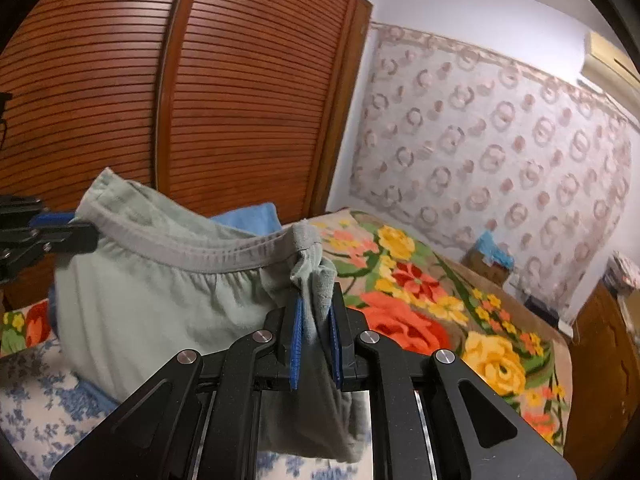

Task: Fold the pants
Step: 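Carry the grey-green garment with both grippers onto the blue denim stack, then lower the garment onto the denim stack and open both grippers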

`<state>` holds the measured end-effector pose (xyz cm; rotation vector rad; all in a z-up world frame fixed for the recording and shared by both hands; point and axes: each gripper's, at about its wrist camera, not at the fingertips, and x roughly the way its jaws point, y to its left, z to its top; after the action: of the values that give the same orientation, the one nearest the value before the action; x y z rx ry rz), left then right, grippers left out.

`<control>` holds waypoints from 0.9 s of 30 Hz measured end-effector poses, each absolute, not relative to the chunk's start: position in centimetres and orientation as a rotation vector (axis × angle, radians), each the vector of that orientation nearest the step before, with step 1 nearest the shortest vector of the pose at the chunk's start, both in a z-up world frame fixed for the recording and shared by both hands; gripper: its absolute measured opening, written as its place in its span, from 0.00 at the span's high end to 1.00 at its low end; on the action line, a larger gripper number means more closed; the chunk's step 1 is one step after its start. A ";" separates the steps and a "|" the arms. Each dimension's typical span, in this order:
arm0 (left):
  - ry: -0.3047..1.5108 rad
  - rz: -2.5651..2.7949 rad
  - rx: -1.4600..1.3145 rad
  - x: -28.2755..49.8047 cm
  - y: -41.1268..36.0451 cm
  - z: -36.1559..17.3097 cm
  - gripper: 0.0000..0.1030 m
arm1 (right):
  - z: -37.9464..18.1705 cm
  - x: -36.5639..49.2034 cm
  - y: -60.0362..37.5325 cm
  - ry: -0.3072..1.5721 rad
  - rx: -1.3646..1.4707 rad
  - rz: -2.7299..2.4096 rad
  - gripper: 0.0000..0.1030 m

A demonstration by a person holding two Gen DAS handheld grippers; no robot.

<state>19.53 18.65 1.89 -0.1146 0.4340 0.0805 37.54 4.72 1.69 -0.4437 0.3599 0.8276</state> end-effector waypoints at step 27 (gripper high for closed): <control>0.460 0.211 -0.286 16.2 20.2 -3.3 0.90 | 1.2 41.1 11.8 0.471 -0.316 0.928 0.66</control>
<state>16.24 20.23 -3.30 -0.2859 0.4601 0.2115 41.08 11.80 1.17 -0.3158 0.4706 0.9278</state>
